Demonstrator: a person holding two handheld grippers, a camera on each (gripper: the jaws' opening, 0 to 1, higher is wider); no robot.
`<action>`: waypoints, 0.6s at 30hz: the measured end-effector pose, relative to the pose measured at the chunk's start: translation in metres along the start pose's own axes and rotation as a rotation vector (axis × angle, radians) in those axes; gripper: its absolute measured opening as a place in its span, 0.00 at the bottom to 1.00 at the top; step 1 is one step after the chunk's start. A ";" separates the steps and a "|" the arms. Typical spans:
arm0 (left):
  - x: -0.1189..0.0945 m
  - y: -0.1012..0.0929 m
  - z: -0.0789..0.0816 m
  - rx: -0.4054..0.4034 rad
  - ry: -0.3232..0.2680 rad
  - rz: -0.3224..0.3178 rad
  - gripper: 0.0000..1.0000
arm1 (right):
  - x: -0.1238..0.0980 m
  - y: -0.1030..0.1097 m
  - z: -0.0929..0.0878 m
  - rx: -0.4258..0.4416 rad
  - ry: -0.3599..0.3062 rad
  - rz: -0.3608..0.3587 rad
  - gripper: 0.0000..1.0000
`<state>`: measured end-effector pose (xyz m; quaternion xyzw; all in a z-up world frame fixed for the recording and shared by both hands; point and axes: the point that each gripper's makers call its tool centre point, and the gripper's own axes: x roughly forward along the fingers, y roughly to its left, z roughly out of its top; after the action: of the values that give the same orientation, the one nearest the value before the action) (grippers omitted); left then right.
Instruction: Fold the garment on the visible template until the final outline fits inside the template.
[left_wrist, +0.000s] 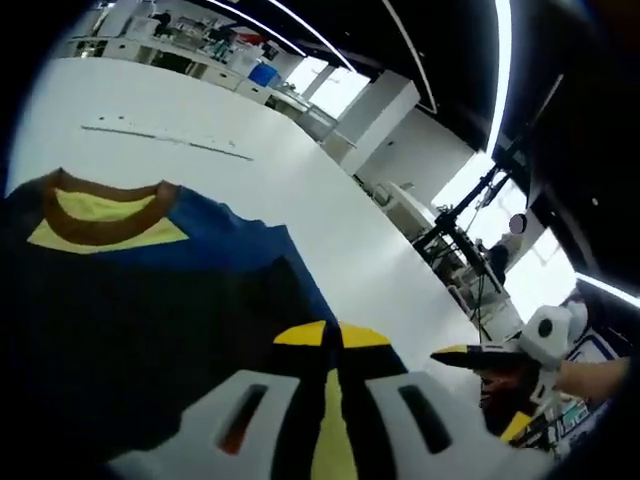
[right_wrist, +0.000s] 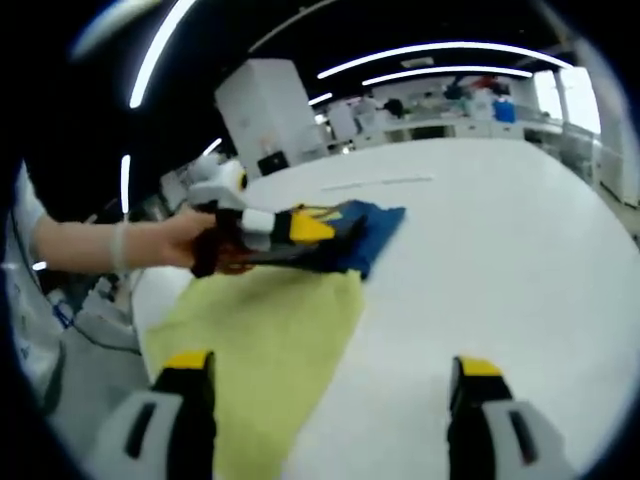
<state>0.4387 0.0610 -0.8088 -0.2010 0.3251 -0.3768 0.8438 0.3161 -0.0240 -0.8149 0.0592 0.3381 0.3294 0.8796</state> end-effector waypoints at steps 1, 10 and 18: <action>0.000 -0.002 0.001 0.020 -0.004 -0.004 0.02 | 0.000 0.000 0.001 0.001 -0.001 0.000 0.98; -0.005 -0.005 0.015 0.183 -0.045 0.009 0.81 | 0.003 0.004 0.015 -0.021 -0.015 0.009 0.99; -0.028 0.011 0.022 0.330 -0.006 0.055 0.99 | 0.010 0.009 0.030 -0.053 -0.021 0.023 0.99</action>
<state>0.4462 0.0913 -0.7886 -0.0519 0.2617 -0.4013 0.8762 0.3355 -0.0072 -0.7945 0.0431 0.3192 0.3479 0.8805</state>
